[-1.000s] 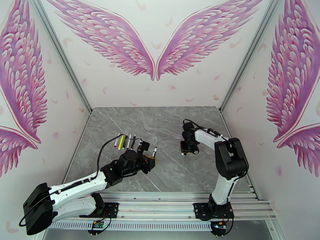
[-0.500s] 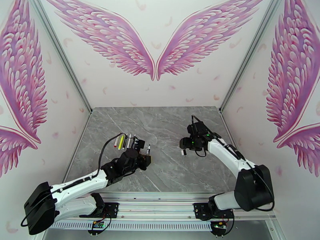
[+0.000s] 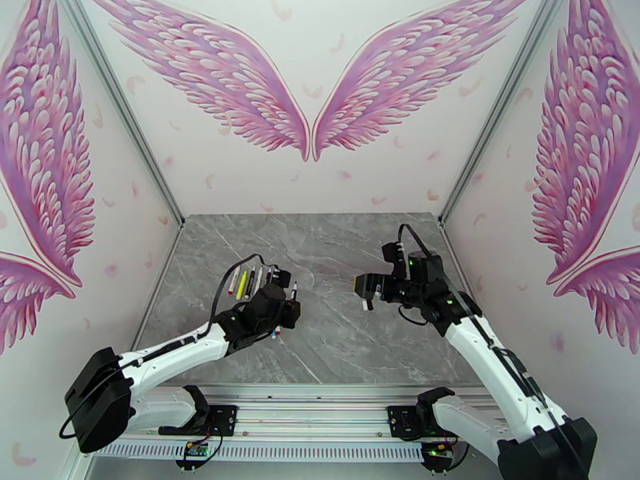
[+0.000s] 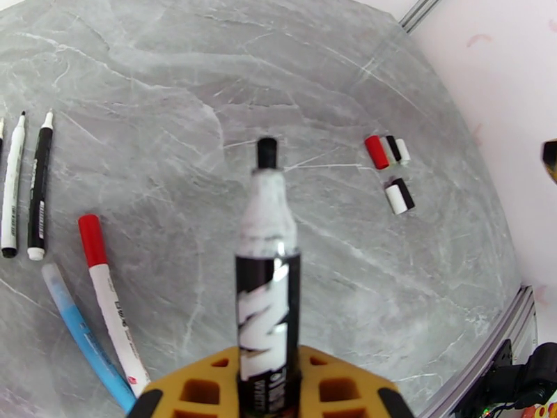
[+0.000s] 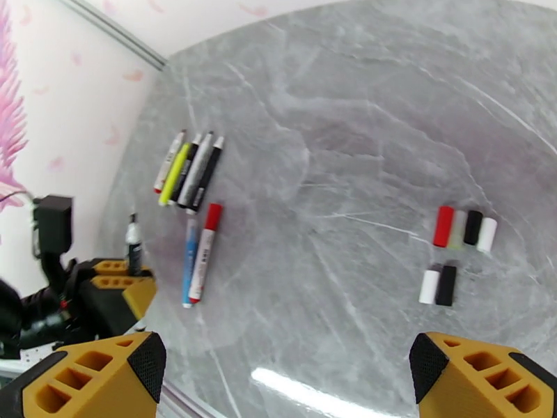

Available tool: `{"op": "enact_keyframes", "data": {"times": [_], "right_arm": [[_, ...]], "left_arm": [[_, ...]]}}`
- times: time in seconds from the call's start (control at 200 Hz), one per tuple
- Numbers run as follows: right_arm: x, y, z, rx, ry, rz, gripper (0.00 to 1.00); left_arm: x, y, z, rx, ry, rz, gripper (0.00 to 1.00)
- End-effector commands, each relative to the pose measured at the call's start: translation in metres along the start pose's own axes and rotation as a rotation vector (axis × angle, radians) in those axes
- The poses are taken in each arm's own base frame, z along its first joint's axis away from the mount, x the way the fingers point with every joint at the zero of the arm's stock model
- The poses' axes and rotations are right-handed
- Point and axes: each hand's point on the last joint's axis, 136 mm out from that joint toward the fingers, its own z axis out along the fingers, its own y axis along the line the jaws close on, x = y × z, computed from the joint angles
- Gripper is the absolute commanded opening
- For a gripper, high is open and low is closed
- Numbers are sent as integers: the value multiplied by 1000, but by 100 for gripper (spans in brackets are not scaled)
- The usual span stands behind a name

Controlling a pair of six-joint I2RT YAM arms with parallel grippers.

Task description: Open the pen caps

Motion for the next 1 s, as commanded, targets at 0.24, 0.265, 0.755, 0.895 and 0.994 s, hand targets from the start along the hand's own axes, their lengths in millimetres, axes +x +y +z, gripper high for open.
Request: {"op": "enact_keyframes", "data": {"times": [0.24, 0.265, 0.755, 0.895, 0.994], "right_arm": [[13, 38, -35, -160, -54, -77, 99], [14, 38, -35, -161, -54, -75, 99], [15, 33, -37, -123, -43, -65, 99], [15, 32, -37, -116, -41, -63, 99], [17, 31, -36, -112, -37, -60, 99]], "left_arm": [[-35, 63, 19, -231, 94, 144, 5], [-38, 67, 21, -246, 98, 158, 5], [-46, 109, 84, -371, 222, 238, 4], [-43, 117, 100, -402, 240, 238, 4], [-43, 122, 108, -425, 244, 235, 4]]}}
